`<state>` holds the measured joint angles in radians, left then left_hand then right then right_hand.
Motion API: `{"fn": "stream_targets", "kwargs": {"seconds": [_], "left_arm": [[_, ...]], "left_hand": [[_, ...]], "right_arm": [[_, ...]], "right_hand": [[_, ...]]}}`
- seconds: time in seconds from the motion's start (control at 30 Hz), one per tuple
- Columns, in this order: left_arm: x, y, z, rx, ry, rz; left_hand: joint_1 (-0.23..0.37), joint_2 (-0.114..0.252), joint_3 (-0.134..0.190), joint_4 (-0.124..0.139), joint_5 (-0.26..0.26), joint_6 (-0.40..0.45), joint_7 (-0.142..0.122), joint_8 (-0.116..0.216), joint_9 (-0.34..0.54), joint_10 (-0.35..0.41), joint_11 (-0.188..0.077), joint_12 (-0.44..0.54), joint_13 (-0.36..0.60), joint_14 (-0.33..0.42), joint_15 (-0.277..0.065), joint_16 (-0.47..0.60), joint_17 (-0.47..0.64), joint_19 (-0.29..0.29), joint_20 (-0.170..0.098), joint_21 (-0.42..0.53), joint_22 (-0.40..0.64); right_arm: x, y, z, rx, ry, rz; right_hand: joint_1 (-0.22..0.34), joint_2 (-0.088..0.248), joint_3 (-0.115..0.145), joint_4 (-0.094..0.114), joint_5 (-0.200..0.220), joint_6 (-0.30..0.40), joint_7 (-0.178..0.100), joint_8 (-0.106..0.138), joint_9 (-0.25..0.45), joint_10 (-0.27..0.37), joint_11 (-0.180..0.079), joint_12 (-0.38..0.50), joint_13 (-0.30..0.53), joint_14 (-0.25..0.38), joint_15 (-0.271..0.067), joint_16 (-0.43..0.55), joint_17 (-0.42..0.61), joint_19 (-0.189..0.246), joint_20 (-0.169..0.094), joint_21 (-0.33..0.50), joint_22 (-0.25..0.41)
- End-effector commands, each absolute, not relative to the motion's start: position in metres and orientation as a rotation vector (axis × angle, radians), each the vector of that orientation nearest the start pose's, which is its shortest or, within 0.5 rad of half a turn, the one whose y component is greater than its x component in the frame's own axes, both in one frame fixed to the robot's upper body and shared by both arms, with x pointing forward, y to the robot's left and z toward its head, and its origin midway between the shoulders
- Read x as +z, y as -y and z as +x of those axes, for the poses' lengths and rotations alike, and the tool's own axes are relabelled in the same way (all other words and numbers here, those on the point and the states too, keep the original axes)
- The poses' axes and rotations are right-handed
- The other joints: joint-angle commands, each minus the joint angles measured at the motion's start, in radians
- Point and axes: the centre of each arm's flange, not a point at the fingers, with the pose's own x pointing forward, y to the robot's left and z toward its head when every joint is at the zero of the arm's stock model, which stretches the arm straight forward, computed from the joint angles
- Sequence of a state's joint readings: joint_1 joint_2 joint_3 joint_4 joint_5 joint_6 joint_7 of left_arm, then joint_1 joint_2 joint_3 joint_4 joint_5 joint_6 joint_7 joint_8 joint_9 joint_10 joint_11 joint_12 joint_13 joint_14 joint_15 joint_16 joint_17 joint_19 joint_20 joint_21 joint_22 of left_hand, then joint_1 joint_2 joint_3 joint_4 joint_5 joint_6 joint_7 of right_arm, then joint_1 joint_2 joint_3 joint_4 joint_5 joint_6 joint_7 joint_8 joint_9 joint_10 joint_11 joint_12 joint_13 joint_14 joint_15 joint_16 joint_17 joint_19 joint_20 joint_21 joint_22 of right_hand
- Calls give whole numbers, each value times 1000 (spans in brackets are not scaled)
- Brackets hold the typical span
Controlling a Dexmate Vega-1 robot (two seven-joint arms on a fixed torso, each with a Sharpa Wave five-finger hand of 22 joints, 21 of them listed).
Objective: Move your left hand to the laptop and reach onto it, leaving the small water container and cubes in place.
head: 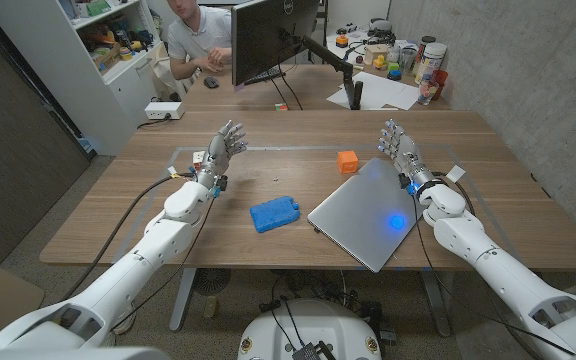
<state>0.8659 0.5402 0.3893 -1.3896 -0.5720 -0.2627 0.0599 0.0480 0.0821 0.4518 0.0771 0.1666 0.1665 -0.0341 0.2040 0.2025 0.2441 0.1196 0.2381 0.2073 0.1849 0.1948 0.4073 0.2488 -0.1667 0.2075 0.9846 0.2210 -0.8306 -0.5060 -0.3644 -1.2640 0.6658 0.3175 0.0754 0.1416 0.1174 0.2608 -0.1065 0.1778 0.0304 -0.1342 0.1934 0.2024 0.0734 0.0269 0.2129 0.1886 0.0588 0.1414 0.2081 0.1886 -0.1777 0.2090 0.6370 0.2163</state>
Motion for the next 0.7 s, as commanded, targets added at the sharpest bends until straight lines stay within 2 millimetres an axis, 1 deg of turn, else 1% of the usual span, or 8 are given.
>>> {"fn": "stream_targets", "kwargs": {"seconds": [0.03, 0.17, 0.27, 0.4, 0.57, 0.6, 0.67, 0.7], "left_arm": [[-1, -249, 622, -130, 667, 247], [13, -228, 607, -87, 712, 411], [22, -212, 597, -91, 751, 491], [33, -189, 581, -89, 808, 606], [43, -161, 562, -71, 867, 754], [46, -151, 556, -62, 885, 813], [47, -140, 550, -51, 902, 872], [47, -140, 550, -50, 901, 873]], "left_hand": [[1, 15, 8, 1, 7, 7, 1, 7, 1, 7, 2, 3, 5, -1, 6, 5, 5, 0, 8, 4, 3], [1, 15, 8, 1, 7, 7, 1, 7, 1, 7, 2, 3, 5, -1, 6, 5, 5, 0, 8, 4, 3], [1, 15, 8, 1, 7, 7, 1, 7, 1, 7, 2, 3, 5, -1, 6, 5, 5, 0, 8, 4, 3], [1, 15, 8, 1, 7, 7, 1, 7, 1, 7, 2, 3, 5, -1, 6, 5, 5, 0, 8, 4, 3], [1, 15, 8, 1, 7, 7, 1, 7, 1, 7, 2, 3, 5, -1, 6, 5, 5, 0, 8, 4, 3], [1, 15, 8, 1, 7, 7, 1, 7, 1, 7, 2, 3, 5, -1, 6, 5, 5, 0, 8, 4, 3], [1, 15, 8, 1, 7, 7, 1, 7, 1, 7, 2, 3, 5, -1, 6, 5, 5, 0, 8, 4, 3], [1, 15, 8, 1, 7, 7, 1, 7, 1, 7, 2, 3, 5, -1, 6, 5, 5, 0, 8, 4, 3]], "right_arm": [[-29, 291, 662, 242, 602, 56], [-27, 288, 664, 250, 605, 56], [-26, 286, 666, 257, 607, 56], [-23, 284, 666, 262, 610, 48], [-21, 284, 666, 263, 613, 47], [-21, 284, 666, 262, 614, 45], [-21, 285, 666, 262, 614, 48], [-21, 285, 666, 262, 614, 48]], "right_hand": [[2, -6, 7, 0, 5, 7, -7, 8, 5, 10, -9, 5, 2, -2, 7, 6, 4, -9, 8, 3, 2], [2, -6, 7, -1, 5, 8, -6, 8, 5, 10, -2, 5, 2, -2, 9, 6, 4, -9, 8, 2, 2], [2, -6, 7, -1, 5, 9, -6, 8, 5, 10, 2, 5, 2, -2, 9, 6, 4, -9, 8, 2, 2], [2, -5, 7, -1, 6, 10, -7, 9, 5, 10, -3, 5, 2, -3, 7, 5, 4, -9, 8, 1, 3], [1, -6, 7, -1, 6, 9, -7, 8, 5, 10, 0, 5, 2, -2, 8, 5, 4, -9, 8, 1, 3], [1, -6, 7, -1, 6, 10, -7, 8, 5, 10, 2, 5, 2, -2, 9, 6, 4, -9, 8, 1, 3], [1, -6, 7, -2, 5, 10, -7, 8, 5, 10, 0, 5, 2, -2, 7, 5, 4, -9, 8, 1, 3], [1, -6, 7, -2, 6, 10, -6, 8, 5, 11, -4, 5, 2, -2, 7, 5, 4, -9, 8, 0, 3]]}}
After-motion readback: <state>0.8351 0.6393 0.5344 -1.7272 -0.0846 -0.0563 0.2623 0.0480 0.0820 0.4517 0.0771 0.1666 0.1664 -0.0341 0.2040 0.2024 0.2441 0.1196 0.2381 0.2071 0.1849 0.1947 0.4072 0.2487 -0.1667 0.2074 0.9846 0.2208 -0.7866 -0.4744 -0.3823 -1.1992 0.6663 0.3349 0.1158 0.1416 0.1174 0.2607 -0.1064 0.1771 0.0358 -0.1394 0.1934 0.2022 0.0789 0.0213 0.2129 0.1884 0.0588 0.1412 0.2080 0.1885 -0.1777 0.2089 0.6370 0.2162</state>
